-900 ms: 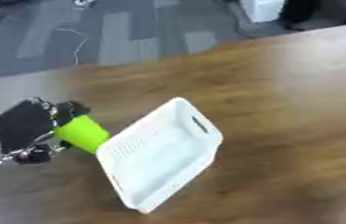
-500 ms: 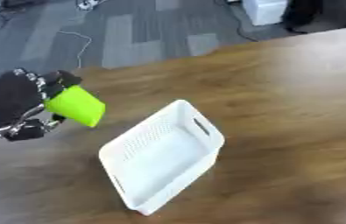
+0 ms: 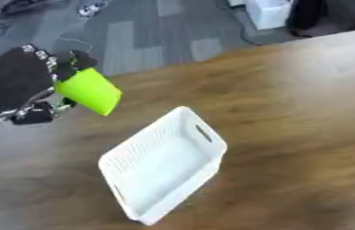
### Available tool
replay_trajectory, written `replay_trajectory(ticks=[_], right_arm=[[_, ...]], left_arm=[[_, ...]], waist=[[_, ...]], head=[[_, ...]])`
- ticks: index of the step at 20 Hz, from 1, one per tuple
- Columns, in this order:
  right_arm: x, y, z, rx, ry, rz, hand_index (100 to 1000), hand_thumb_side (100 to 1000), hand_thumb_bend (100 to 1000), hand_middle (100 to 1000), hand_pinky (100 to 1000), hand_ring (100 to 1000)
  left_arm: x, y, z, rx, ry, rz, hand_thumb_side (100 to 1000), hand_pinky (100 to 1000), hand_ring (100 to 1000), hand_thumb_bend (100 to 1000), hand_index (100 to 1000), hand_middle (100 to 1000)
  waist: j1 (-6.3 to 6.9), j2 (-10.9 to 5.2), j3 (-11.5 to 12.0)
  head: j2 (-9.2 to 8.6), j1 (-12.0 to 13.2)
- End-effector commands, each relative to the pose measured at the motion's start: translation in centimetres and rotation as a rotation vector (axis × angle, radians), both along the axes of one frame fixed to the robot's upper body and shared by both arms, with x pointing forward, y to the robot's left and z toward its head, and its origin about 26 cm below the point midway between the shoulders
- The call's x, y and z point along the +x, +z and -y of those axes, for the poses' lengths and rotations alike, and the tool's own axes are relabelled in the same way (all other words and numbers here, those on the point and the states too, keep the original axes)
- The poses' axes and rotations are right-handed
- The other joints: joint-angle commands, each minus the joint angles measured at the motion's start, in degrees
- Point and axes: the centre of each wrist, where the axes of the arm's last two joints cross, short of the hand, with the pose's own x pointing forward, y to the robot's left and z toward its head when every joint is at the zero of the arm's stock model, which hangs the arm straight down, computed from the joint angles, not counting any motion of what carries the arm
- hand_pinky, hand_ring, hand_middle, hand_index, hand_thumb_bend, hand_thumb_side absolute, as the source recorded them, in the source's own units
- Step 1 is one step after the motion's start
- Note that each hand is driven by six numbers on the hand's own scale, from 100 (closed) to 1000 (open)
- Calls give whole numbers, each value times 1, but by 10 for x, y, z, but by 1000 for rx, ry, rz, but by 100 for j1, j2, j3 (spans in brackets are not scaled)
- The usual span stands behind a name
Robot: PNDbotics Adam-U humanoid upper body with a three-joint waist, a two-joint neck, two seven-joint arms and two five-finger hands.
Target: Pick up objects on the table and place them in the box.
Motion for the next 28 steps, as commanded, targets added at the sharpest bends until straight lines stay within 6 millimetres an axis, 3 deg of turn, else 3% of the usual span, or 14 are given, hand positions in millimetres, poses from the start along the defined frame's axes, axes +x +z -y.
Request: replay_trajectory(ticks=[1, 6, 16, 18, 19, 21, 22, 23, 24, 26, 28], right_arm=[[-1, 11, -1, -13, 15, 36, 568, 1000, 246, 489, 352, 471], [0, 13, -2, -13, 26, 42, 568, 1000, 247, 489, 354, 472], [0, 16, -4, -9, 40, 50, 568, 1000, 249, 488, 355, 472], [0, 16, -4, -9, 41, 50, 568, 1000, 248, 488, 355, 472], [0, 16, -4, -8, 41, 50, 568, 1000, 249, 488, 355, 472], [0, 16, -4, -8, 43, 51, 568, 1000, 248, 488, 355, 472], [0, 16, -4, -8, 43, 51, 568, 1000, 248, 488, 355, 472], [0, 16, -4, -8, 44, 51, 568, 1000, 248, 488, 355, 472], [0, 16, -4, -9, 44, 51, 568, 1000, 248, 488, 355, 472], [0, 16, -4, -8, 44, 51, 568, 1000, 248, 488, 355, 472], [0, 16, -4, -9, 44, 50, 568, 1000, 248, 488, 355, 472]], left_arm=[[-6, 13, 17, 24, -104, -23, 183, 100, 100, 386, 201, 100], [-25, 22, 48, 23, -256, -99, 211, 100, 100, 348, 202, 100], [-30, 1, 67, 76, -328, -287, 298, 100, 100, 253, 207, 100], [-30, -1, 69, 65, -342, -305, 411, 100, 100, 185, 232, 100], [-30, -2, 70, 65, -347, -312, 609, 100, 100, 100, 297, 100], [-30, -4, 70, 118, -354, -337, 892, 100, 403, 233, 540, 425], [-29, -7, 68, 197, -318, -368, 1000, 917, 928, 357, 904, 899], [-27, -10, 66, 297, -256, -412, 1000, 948, 955, 376, 921, 922], [-25, -13, 65, 374, -200, -453, 1000, 1000, 1000, 526, 976, 994], [-23, -16, 65, 474, -110, -526, 1000, 1000, 1000, 709, 1000, 1000], [-23, -16, 64, 535, -37, -590, 1000, 1000, 1000, 766, 1000, 1000]], waist=[[1, -93, -19], [35, -121, -55], [46, -119, -115], [43, -114, -121], [42, -112, -124], [42, -108, -129], [43, -105, -129], [41, -105, -131], [41, -105, -128], [40, -106, -125], [37, -106, -120]], head=[[-47, 115], [-11, 128], [-44, 53], [-28, 45], [-22, 45], [-13, 41], [-8, 42], [-3, 49], [2, 58], [6, 63], [6, 58]])
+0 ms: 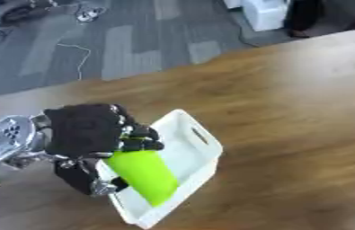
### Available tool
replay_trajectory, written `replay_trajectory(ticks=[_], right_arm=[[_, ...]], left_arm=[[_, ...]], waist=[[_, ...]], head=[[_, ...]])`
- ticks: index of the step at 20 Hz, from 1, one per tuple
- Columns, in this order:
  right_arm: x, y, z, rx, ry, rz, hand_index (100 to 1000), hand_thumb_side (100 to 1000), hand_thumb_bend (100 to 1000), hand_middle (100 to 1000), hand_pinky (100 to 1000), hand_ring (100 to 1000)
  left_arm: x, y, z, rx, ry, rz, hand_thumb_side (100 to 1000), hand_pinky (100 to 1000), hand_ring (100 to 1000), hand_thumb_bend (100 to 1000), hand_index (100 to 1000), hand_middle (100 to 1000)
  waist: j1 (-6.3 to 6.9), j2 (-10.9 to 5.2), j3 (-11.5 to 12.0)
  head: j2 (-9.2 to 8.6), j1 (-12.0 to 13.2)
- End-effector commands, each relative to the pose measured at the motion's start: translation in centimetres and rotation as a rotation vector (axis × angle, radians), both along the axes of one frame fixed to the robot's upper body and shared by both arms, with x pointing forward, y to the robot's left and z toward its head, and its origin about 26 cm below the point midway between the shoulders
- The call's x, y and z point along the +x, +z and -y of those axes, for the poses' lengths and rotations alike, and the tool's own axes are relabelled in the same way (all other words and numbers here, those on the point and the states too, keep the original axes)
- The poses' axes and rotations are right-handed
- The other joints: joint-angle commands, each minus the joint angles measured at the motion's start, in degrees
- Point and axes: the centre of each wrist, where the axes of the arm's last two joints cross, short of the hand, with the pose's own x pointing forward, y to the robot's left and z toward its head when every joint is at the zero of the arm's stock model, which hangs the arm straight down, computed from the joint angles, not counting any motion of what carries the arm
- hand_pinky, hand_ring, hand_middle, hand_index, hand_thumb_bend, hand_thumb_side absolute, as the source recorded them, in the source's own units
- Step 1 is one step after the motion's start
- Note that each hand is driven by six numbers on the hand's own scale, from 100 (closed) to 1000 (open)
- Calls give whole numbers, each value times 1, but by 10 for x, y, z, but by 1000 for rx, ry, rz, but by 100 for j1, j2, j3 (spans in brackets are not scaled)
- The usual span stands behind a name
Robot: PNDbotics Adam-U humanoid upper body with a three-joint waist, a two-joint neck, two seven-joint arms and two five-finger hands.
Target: Pick up objects on the table and place them in the box.
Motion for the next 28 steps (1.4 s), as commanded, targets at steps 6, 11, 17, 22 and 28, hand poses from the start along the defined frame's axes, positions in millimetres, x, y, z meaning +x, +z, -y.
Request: replay_trajectory(ticks=[6, 11, 17, 22, 28], right_arm=[[-2, 8, 0, -13, 3, 26, 568, 1000, 248, 488, 354, 472], [-2, 8, 1, -14, 0, 25, 568, 1000, 247, 488, 354, 472], [-2, 8, 1, -12, 0, 28, 568, 1000, 247, 488, 355, 472], [-2, 9, -1, -8, 4, 32, 568, 1000, 248, 488, 355, 472], [-1, 10, -2, -4, 12, 35, 568, 1000, 248, 488, 356, 472]], left_arm=[[-5, 18, 3, 57, 106, -57, 1000, 1000, 1000, 443, 1000, 1000], [-5, 24, 2, -126, 105, -43, 1000, 1000, 1000, 148, 1000, 1000], [1, 18, 0, -224, 161, -144, 1000, 1000, 1000, 100, 1000, 1000], [16, 7, -6, -449, 207, -259, 1000, 1000, 1000, 100, 1000, 1000], [25, -8, -3, -555, 170, -290, 1000, 1000, 1000, 290, 939, 1000]], waist=[[-44, -61, 38], [-48, -65, 55], [-55, -65, 60], [-59, -54, 38], [-69, -38, 9]], head=[[-9, -32], [-24, -44], [-40, -69], [-74, -81], [-83, -110]])
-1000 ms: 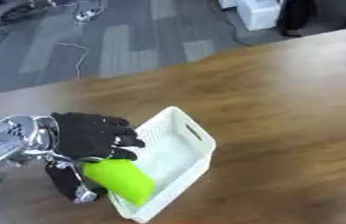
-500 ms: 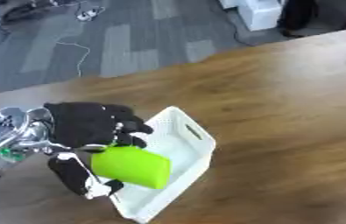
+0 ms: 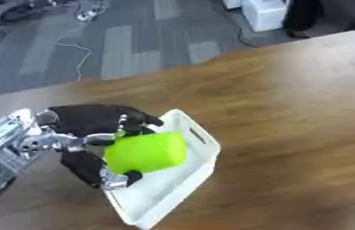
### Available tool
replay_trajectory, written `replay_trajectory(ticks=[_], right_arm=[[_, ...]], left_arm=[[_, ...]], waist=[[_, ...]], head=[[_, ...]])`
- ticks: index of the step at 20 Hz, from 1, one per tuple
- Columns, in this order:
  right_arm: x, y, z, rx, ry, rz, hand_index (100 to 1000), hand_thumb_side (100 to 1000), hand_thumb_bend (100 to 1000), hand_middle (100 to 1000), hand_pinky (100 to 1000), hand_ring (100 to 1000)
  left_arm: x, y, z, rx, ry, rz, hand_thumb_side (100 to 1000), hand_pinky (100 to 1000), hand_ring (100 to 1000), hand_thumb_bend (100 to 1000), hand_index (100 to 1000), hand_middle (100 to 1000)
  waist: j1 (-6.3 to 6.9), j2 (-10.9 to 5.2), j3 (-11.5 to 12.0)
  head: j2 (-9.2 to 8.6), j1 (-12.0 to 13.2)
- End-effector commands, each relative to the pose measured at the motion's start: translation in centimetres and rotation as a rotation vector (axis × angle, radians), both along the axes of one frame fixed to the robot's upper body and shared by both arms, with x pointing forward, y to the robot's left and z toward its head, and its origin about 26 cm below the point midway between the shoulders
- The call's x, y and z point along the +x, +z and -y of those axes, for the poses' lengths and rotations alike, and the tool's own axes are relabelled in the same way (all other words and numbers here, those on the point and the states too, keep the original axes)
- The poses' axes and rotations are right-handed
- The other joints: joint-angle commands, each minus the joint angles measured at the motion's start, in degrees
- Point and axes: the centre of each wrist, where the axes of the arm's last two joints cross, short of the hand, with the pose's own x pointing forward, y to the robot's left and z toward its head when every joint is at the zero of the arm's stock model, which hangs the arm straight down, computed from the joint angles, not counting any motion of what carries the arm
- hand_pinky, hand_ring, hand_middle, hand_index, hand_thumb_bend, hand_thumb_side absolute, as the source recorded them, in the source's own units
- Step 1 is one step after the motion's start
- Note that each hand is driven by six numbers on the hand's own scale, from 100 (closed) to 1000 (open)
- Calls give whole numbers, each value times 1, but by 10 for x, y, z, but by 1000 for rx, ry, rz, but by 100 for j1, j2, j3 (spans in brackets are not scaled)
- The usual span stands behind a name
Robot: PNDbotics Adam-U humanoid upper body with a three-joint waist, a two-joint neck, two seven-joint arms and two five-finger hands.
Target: Pick up objects on the table and place them in the box.
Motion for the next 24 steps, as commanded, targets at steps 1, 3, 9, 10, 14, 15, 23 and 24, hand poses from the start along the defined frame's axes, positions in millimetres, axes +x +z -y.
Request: replay_trajectory(ticks=[1, 3, 9, 10, 14, 15, 23, 24], right_arm=[[-2, 8, -1, -4, 10, 27, 568, 1000, 248, 488, 355, 472], [-2, 8, -1, -5, 11, 27, 568, 1000, 248, 488, 355, 472], [-2, 8, -2, -5, 14, 28, 568, 1000, 248, 488, 356, 472], [-2, 8, -2, -5, 14, 28, 568, 1000, 248, 488, 356, 472], [-1, 8, -2, -6, 15, 28, 568, 1000, 248, 488, 356, 472], [-2, 8, -2, -6, 15, 28, 568, 1000, 247, 488, 355, 472], [-2, 8, -2, -8, 16, 27, 568, 1000, 247, 488, 355, 472], [-2, 8, -2, -8, 15, 27, 568, 1000, 247, 488, 355, 472]], left_arm=[[4, 6, 0, -51, -26, 43, 1000, 851, 901, 282, 896, 947], [4, 5, 0, -104, -39, 75, 1000, 691, 796, 223, 849, 866], [2, 3, 5, -220, -69, 157, 618, 100, 100, 149, 207, 100], [1, 3, 6, -219, -78, 176, 579, 100, 100, 174, 200, 100], [0, -2, 7, -194, -103, 209, 879, 221, 399, 229, 522, 421], [-1, -1, 7, -148, -114, 220, 1000, 656, 772, 325, 790, 777], [4, -17, 0, 422, -83, 65, 1000, 1000, 1000, 227, 1000, 1000], [5, -19, -1, 423, -69, 39, 1000, 1000, 1000, 100, 1000, 1000]], waist=[[-45, -55, -10], [-43, -55, -9], [-41, -58, -15], [-41, -57, -15], [-40, -55, -16], [-40, -55, -14], [-45, -51, -6], [-46, -49, -3]], head=[[-78, -62], [-83, -76], [-102, -121], [-105, -128], [-115, -151], [-113, -156], [-96, -133], [-88, -133]])
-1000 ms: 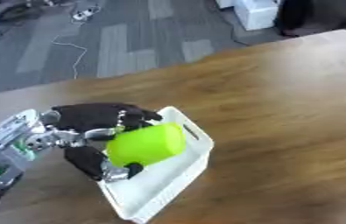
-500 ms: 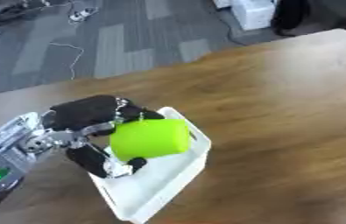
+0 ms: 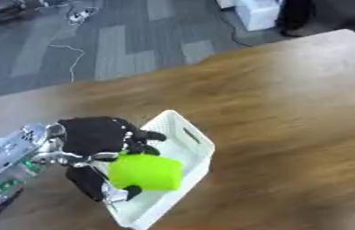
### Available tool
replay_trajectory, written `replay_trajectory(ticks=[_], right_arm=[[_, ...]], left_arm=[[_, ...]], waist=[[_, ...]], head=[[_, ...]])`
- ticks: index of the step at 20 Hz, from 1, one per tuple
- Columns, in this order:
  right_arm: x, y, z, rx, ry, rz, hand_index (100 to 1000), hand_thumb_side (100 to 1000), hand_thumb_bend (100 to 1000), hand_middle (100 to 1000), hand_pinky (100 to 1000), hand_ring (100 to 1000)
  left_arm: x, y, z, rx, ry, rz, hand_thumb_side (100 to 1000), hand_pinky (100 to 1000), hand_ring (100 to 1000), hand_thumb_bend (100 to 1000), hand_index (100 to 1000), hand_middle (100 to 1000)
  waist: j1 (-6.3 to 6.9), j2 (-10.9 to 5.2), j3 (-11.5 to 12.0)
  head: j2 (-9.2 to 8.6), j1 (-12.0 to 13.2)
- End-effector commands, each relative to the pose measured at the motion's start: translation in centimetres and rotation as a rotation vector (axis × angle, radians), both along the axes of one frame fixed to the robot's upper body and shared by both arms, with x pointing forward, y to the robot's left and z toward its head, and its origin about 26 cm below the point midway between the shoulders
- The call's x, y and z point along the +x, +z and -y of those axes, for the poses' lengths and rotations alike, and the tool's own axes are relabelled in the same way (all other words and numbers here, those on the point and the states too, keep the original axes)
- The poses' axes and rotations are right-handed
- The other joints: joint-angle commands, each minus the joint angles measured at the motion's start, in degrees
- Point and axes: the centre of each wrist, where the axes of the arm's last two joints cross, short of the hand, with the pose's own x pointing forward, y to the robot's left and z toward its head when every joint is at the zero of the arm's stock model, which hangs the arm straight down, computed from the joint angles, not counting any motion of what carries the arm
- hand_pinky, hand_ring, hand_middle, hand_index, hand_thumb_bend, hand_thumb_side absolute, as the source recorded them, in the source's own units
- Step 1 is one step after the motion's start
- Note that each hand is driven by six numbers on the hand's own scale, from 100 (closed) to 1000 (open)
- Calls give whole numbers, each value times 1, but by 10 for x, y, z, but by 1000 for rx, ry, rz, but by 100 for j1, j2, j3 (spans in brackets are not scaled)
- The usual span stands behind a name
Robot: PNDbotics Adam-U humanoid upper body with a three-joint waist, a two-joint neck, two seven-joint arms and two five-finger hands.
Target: Pick up objects on the table and place them in the box.
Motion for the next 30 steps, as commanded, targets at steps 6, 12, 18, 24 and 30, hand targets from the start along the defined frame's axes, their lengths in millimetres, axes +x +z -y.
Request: replay_trajectory(ticks=[6, 12, 18, 24, 30], right_arm=[[-2, 8, 0, -9, 2, 29, 568, 1000, 247, 488, 355, 471], [-2, 7, 1, -5, -4, 28, 568, 1000, 248, 488, 355, 471], [-2, 7, 1, -6, -9, 26, 568, 1000, 248, 488, 354, 471], [-2, 6, 2, -7, -12, 25, 568, 1000, 248, 488, 354, 471], [-2, 6, 1, -9, -11, 25, 568, 1000, 248, 488, 354, 471]], left_arm=[[2, -3, -6, -236, 115, -189, 1000, 1000, 1000, 100, 1000, 1000], [-3, 10, 2, -745, 171, -266, 1000, 1000, 1000, 100, 1000, 1000], [-13, 22, 7, -609, 104, -268, 1000, 1000, 1000, 622, 1000, 1000], [-13, 24, 3, -394, 98, -160, 1000, 1000, 1000, 739, 1000, 1000], [-11, 15, -1, -138, 141, 0, 1000, 1000, 1000, 675, 1000, 1000]], waist=[[-58, -46, 33], [-83, -43, 72], [-93, -47, 95], [-98, -46, 107], [-95, -43, 103]], head=[[-78, -41], [-76, -84], [-73, -91], [-66, -91], [-51, -76]])
